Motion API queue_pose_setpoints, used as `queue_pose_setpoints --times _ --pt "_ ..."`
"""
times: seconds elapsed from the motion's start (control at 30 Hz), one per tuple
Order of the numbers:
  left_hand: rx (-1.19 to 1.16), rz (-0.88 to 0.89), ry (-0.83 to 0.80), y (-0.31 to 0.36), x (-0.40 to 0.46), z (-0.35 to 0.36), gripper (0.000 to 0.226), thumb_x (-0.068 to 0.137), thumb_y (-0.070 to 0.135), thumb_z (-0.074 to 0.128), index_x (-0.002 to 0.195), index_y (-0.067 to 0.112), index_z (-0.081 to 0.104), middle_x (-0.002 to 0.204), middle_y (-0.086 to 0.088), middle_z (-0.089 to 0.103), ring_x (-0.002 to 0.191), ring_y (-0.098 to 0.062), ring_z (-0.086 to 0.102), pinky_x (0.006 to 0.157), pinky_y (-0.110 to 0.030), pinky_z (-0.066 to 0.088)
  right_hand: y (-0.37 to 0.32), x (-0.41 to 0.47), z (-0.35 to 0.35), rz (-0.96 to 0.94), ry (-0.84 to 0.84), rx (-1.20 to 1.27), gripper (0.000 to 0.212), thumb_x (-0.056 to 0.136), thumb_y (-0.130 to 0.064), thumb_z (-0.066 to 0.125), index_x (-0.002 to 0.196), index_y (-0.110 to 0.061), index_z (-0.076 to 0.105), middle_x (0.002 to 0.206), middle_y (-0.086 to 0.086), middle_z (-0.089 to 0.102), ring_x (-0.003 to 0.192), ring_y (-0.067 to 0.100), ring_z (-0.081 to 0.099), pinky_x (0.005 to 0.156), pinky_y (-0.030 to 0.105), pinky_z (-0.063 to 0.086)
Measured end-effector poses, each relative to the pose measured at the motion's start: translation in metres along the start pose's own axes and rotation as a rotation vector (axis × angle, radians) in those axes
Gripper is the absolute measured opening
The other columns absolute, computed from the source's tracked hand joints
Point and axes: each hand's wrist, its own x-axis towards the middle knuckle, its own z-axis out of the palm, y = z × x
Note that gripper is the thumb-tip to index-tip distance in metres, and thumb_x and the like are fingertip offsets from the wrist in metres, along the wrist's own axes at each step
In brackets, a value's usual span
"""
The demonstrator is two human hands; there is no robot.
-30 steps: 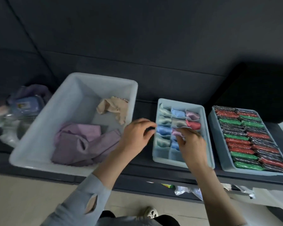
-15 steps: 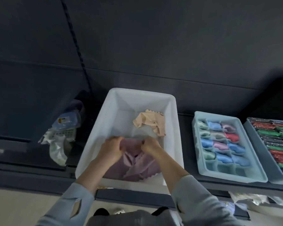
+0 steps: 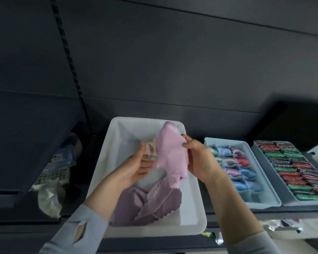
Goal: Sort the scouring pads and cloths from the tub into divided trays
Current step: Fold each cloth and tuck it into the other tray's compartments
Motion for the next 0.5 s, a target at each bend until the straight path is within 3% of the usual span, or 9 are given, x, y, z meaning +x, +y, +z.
queue_pose_setpoints --times 0.1,0.2,0.3,0.37,0.43,0.5 --pt "-0.205 0.095 -0.181 0.014 -0.004 0.014 0.072 0.082 0.059 0.054 0.125 0.002 0.060 0.121 -0.014 0.066 0.115 -0.029 0.061 0.102 -0.044 0.047 -0.002 -0.012 -0.007 0.020 -0.048 -0.037 0.024 0.061 -0.016 0.062 0.082 -0.012 0.053 0.083 0.007 0.056 0.080 0.019 0.053 0.070 0.034 0.037" --pt "-0.285 0.291 -0.163 0.025 -0.004 0.018 0.051 0.082 0.025 0.070 0.125 -0.001 0.060 0.126 -0.018 0.064 0.122 -0.031 0.057 0.103 -0.041 0.047 0.003 -0.022 -0.017 0.063 -0.033 -0.138 0.035 0.060 -0.022 0.066 0.089 -0.008 0.051 0.085 0.007 0.054 0.081 0.019 0.050 0.068 0.032 0.037" --pt "-0.033 0.517 -0.063 0.038 -0.012 0.018 0.035 0.084 0.008 0.071 0.118 0.012 0.064 0.115 -0.010 0.070 0.108 -0.024 0.065 0.094 -0.035 0.051 0.006 -0.027 -0.015 0.030 0.023 -0.286 0.038 0.077 -0.039 0.072 0.099 -0.011 0.060 0.095 0.011 0.061 0.088 0.025 0.054 0.079 0.033 0.043" --pt "0.179 0.656 -0.030 0.045 -0.020 0.022 0.039 0.083 0.003 0.072 0.114 0.027 0.066 0.112 0.001 0.071 0.103 -0.015 0.065 0.091 -0.027 0.053 0.001 -0.024 -0.007 -0.090 0.144 -0.343 0.042 0.085 -0.042 0.070 0.116 -0.014 0.062 0.107 0.011 0.070 0.095 0.026 0.063 0.087 0.038 0.050" --pt "0.348 0.767 -0.051 0.050 -0.031 0.027 0.044 0.083 -0.001 0.070 0.114 0.032 0.067 0.111 0.012 0.071 0.105 -0.006 0.064 0.089 -0.019 0.051 -0.008 -0.017 0.002 -0.200 0.174 -0.334 0.048 0.086 -0.034 0.069 0.129 -0.017 0.057 0.108 0.010 0.072 0.097 0.023 0.067 0.090 0.037 0.053" --pt "0.413 0.823 -0.066 0.053 -0.033 0.029 0.042 0.084 0.000 0.070 0.116 0.027 0.068 0.110 0.012 0.071 0.105 -0.005 0.065 0.088 -0.017 0.050 -0.018 -0.010 0.009 -0.296 0.155 -0.364 0.046 0.088 -0.019 0.070 0.131 -0.018 0.056 0.102 0.011 0.073 0.093 0.021 0.067 0.082 0.033 0.054"
